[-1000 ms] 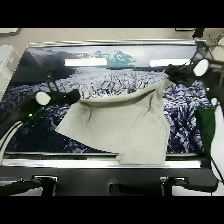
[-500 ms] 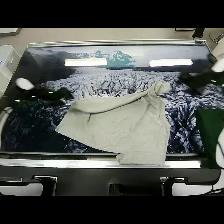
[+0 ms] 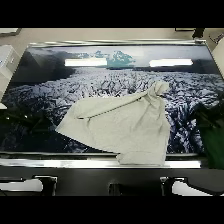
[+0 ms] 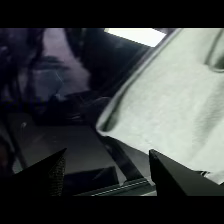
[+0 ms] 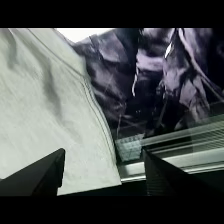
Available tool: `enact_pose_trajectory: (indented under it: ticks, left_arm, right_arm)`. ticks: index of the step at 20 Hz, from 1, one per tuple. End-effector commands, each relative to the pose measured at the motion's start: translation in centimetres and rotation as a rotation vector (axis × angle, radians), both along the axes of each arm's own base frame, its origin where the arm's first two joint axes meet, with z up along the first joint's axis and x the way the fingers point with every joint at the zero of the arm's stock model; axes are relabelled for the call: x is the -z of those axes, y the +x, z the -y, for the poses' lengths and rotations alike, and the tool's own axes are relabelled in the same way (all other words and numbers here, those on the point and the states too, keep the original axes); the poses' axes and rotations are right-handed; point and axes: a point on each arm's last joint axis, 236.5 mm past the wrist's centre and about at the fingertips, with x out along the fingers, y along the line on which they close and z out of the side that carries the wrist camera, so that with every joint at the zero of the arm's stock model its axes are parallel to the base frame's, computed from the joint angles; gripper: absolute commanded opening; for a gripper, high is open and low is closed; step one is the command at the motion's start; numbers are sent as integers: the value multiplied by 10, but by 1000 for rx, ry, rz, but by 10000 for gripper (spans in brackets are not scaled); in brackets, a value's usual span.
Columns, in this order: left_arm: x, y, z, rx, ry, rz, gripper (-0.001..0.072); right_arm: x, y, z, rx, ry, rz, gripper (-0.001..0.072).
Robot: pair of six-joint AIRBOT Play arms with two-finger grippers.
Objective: Fold the clothes and pants, and hang the long-sleeved shirts on hangers.
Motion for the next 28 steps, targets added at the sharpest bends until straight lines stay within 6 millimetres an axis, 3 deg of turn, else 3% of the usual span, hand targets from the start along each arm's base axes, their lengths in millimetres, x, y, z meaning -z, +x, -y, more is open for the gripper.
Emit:
enact_pose_trajectory:
  ticks: [1,7,8,9,11,12,13,16,19,21,23,25,28]
  left_arm:
    - [23,-13,9,6,-32,23,534]
    - [35,-8,47,73,-84,33,533]
    - [37,-5,50,83,-74,40,502]
    - [39,-1,51,83,-55,54,413]
    - [44,9,48,48,-19,71,142]
    - [43,11,48,45,-18,77,40]
    - [42,12,48,46,-16,81,20]
    - [35,15,46,47,-3,109,18]
    - [27,18,45,48,6,132,18]
    - [21,17,46,54,5,142,18]
    - [14,19,46,55,12,162,18]
    - [8,20,45,56,18,179,18]
    - [4,18,47,61,10,176,18]
  right_arm:
    - [9,-24,-10,-18,29,-43,556]
    - [7,-26,-11,-20,30,-44,555]
    - [6,-28,-11,-22,33,-49,555]
    - [6,-29,-11,-23,32,-53,555]
    - [7,-31,-8,-25,19,-63,555]
    - [9,-34,-6,-24,7,-75,555]
    - [12,-39,-5,-30,-3,-95,555]
    - [42,-72,-18,-31,22,-182,578]
    - [85,-111,-53,-20,132,-273,624]
    - [102,-114,-76,6,207,-248,624]
    - [112,-121,-86,25,232,-252,623]
    - [119,-126,-97,37,265,-249,622]
    - [123,-118,-121,71,357,-188,613]
